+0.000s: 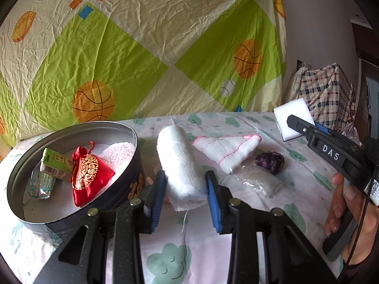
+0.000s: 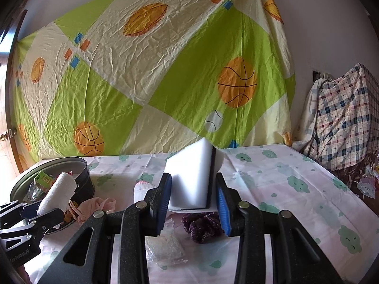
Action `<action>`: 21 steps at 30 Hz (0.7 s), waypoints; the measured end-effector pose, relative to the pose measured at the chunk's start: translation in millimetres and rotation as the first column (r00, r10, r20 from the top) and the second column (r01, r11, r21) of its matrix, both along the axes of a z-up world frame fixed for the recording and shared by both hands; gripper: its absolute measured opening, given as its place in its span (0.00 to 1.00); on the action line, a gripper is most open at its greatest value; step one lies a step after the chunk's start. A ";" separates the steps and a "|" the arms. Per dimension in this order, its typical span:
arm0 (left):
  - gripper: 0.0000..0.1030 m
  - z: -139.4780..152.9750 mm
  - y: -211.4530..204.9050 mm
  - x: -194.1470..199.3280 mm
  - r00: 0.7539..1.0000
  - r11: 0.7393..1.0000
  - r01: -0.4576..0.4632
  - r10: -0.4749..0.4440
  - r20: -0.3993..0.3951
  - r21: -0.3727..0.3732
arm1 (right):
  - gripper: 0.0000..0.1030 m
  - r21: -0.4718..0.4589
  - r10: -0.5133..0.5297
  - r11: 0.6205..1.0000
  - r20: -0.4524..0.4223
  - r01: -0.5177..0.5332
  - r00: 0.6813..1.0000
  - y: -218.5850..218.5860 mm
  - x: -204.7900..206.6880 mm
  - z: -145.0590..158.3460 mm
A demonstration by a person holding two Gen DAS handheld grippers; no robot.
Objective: Organize soft objects
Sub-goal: 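Carry the rolled towel and white sponge over the tin with both grippers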
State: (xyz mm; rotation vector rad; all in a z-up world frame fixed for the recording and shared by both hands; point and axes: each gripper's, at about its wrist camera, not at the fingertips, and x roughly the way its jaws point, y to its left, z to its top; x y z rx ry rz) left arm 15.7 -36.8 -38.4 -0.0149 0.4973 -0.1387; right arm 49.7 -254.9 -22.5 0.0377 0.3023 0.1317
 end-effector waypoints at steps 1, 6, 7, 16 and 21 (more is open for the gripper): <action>0.32 0.0 1.9 -0.6 1.000 1.000 -0.003 0.003 0.001 -0.003 | 0.37 -0.003 0.001 1.000 0.001 -0.001 1.000 1.3 -0.6 0.3; 0.32 0.2 9.5 -4.4 1.000 1.000 -0.011 0.011 0.009 -0.008 | 0.37 -0.003 0.009 1.000 0.007 -0.009 1.000 6.5 -4.4 0.3; 0.32 0.2 10.9 -5.1 1.000 1.000 -0.011 0.011 0.010 -0.008 | 0.37 -0.003 0.010 1.000 0.010 -0.010 1.000 7.4 -5.6 0.4; 0.32 2.3 16.0 -14.2 0.999 1.000 -0.022 0.022 0.045 0.009 | 0.37 -0.017 0.048 0.999 0.019 -0.048 0.999 27.5 -15.1 0.5; 0.32 2.0 24.7 -14.1 0.998 0.999 -0.036 0.036 0.042 0.000 | 0.37 -0.029 0.078 0.997 0.020 -0.077 0.997 43.3 -21.0 -0.1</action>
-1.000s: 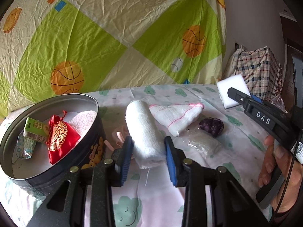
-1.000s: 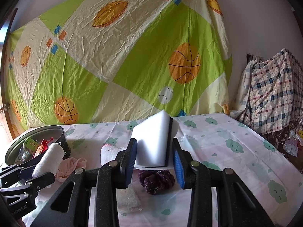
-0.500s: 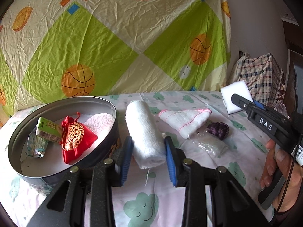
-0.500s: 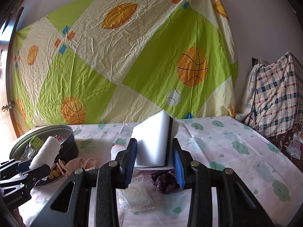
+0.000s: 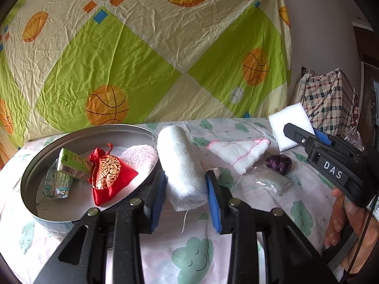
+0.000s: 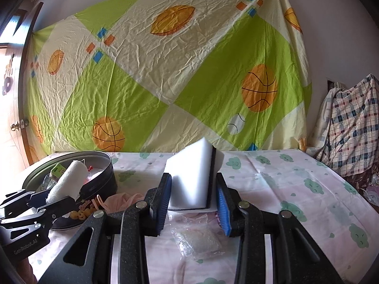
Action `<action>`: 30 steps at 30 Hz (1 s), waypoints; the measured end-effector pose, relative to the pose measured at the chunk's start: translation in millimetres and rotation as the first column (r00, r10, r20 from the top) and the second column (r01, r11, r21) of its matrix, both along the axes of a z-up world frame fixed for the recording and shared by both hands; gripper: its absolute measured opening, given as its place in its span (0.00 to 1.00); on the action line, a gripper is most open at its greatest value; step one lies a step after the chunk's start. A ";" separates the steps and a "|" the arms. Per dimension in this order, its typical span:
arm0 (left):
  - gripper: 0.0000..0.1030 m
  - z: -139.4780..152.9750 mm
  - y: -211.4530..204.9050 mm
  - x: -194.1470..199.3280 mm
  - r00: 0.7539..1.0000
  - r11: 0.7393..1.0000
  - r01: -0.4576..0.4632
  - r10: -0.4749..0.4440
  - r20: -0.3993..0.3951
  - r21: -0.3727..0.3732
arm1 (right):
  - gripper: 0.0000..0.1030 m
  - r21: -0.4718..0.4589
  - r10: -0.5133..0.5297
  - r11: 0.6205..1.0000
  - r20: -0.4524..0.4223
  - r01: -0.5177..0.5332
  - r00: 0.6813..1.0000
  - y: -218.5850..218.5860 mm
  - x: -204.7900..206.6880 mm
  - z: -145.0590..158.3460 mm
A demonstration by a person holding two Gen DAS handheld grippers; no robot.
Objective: Organize soft objects
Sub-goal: 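Carry the rolled towel and white sponge over the tin with both grippers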
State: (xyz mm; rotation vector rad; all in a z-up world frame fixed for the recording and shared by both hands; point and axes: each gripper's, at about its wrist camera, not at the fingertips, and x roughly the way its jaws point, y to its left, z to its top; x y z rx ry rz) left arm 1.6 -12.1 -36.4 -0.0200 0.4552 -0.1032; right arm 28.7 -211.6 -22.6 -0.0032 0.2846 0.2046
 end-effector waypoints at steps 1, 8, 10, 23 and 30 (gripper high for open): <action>0.32 -0.1 1.8 -0.3 1.000 1.000 -0.004 0.004 0.001 0.000 | 0.37 -0.001 0.005 1.000 0.000 -0.005 1.000 3.1 -0.9 -0.2; 0.32 -0.9 15.6 -2.4 0.999 0.999 -0.037 0.037 0.000 -0.009 | 0.38 -0.001 0.034 0.999 0.000 -0.034 0.999 18.6 -6.5 -1.1; 0.32 -1.3 18.8 -3.6 0.999 0.999 -0.044 0.044 0.001 -0.010 | 0.38 -0.002 0.041 0.999 0.002 -0.041 0.999 22.8 -8.3 -1.2; 0.32 -2.4 39.9 -10.5 0.997 0.997 -0.077 0.077 0.007 -0.027 | 0.38 -0.004 0.082 0.997 0.002 -0.082 0.997 47.6 -15.2 -2.1; 0.32 -2.5 48.6 -13.3 0.996 0.995 -0.092 0.092 0.010 -0.037 | 0.38 -0.005 0.099 0.995 0.003 -0.099 0.995 58.3 -18.4 -2.5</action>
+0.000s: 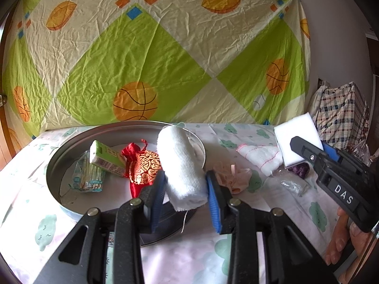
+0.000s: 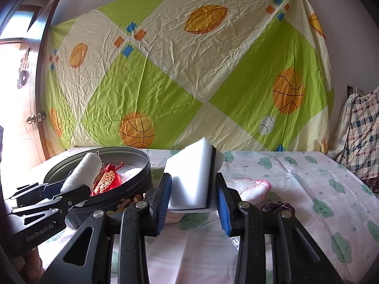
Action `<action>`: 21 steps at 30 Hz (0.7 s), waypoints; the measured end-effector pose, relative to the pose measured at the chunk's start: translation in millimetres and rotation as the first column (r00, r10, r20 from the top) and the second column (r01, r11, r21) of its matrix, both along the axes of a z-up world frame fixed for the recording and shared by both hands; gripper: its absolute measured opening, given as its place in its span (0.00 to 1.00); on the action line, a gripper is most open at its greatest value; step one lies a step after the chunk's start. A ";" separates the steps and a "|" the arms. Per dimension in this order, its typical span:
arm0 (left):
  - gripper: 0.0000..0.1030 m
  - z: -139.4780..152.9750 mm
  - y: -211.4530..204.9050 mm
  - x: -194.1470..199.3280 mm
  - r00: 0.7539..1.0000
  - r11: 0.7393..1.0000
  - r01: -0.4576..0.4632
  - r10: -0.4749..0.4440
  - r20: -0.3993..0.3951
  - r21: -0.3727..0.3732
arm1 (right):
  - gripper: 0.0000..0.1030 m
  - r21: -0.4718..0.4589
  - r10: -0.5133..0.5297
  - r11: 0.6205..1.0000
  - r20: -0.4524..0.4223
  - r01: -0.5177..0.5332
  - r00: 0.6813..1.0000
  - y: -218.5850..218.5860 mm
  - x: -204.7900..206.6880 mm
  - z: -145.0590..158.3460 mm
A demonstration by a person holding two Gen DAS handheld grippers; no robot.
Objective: Organize soft objects
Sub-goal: 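Carry the rolled towel and white sponge over the tin with both grippers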
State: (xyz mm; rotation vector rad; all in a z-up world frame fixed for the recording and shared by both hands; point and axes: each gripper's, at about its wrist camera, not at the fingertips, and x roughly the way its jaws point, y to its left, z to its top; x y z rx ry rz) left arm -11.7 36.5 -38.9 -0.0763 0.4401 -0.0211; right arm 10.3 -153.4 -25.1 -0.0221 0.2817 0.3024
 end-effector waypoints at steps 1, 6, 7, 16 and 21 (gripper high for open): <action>0.32 0.0 1.4 -0.1 1.000 1.000 -0.002 0.002 0.001 -0.002 | 0.38 0.000 0.002 1.000 0.001 -0.002 1.000 0.7 -0.4 -0.1; 0.32 -0.5 7.5 -1.2 1.000 1.000 -0.010 0.010 0.002 -0.010 | 0.38 -0.004 0.017 1.000 0.000 -0.017 1.000 9.2 -1.9 -0.4; 0.32 -0.7 8.5 -1.4 1.000 1.000 -0.011 0.011 0.002 -0.011 | 0.38 -0.004 0.020 1.000 0.001 -0.020 1.000 10.8 -2.3 -0.5; 0.32 -1.7 17.9 -2.4 1.000 0.999 -0.030 0.030 -0.003 -0.011 | 0.38 -0.005 0.046 0.999 0.003 -0.046 0.999 22.0 -4.1 -1.5; 0.32 -1.8 23.1 -3.2 0.999 0.999 -0.041 0.041 -0.003 -0.015 | 0.38 -0.007 0.060 0.998 0.003 -0.060 0.998 28.9 -5.1 -2.0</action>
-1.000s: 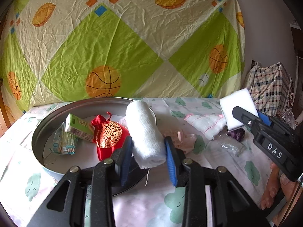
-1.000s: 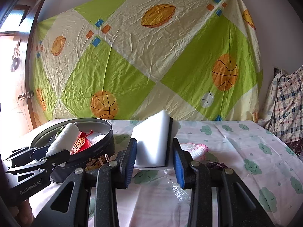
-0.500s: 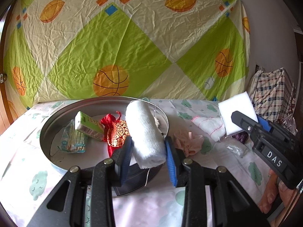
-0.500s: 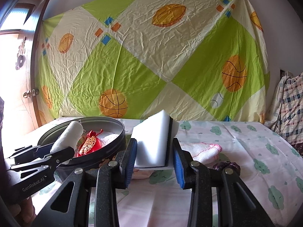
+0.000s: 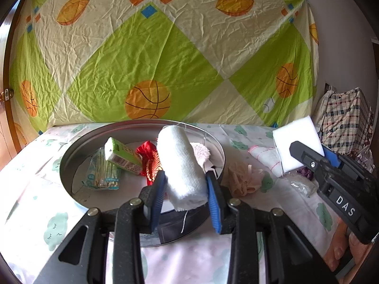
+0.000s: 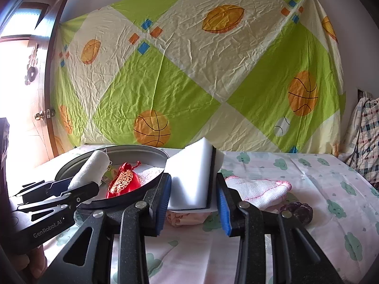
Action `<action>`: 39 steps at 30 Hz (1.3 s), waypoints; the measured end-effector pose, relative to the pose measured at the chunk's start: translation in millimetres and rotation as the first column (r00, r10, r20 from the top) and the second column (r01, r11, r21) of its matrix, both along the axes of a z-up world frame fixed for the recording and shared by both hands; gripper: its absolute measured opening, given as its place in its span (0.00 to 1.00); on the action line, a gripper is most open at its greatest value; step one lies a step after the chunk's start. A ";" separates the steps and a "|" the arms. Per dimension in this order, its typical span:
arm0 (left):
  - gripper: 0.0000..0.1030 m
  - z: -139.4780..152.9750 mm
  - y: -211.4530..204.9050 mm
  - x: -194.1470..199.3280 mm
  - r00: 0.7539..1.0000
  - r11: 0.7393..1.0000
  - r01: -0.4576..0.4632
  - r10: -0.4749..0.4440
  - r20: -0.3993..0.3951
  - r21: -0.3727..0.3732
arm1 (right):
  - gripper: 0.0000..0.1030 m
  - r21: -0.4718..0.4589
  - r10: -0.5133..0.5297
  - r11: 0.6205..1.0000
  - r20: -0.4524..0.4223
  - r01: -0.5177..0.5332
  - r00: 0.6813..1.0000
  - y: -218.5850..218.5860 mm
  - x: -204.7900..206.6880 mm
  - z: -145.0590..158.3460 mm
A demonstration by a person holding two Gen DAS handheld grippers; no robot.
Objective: Organize soft objects
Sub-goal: 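Carry the rolled towel and white sponge over the tin with both grippers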
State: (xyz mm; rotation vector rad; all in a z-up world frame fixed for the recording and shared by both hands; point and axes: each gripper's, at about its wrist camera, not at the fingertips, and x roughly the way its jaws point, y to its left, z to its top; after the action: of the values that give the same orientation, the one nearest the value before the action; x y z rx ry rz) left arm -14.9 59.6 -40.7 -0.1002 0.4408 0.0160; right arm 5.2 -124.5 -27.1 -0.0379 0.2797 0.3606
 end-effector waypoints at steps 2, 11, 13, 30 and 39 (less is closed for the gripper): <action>0.32 -0.1 2.1 -0.5 1.000 1.000 -0.003 0.003 0.001 -0.002 | 0.38 -0.003 0.006 1.000 0.000 -0.006 1.000 3.1 -0.2 -0.1; 0.32 0.1 8.6 -2.1 1.000 1.000 -0.010 0.010 0.003 -0.011 | 0.38 -0.004 0.030 1.000 0.001 -0.030 1.000 13.8 -2.9 -0.2; 0.32 -0.2 10.2 -2.4 1.000 1.000 -0.014 0.014 0.002 -0.013 | 0.38 -0.005 0.035 0.999 0.002 -0.035 0.999 16.1 -3.1 0.0; 0.32 0.7 25.9 -5.5 0.999 0.999 -0.035 0.035 0.000 -0.023 | 0.38 -0.011 0.068 0.998 0.003 -0.068 0.998 33.8 -6.7 -0.7; 0.32 -0.8 31.0 -7.4 0.999 0.999 -0.038 0.038 -0.001 -0.029 | 0.38 -0.011 0.082 0.997 0.004 -0.082 0.997 40.4 -7.8 -0.7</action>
State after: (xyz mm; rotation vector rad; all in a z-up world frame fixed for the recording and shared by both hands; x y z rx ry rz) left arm -22.3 90.7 -41.5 -0.1375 0.4400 0.0469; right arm -2.6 -84.2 -27.9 -0.0611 0.2766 0.4409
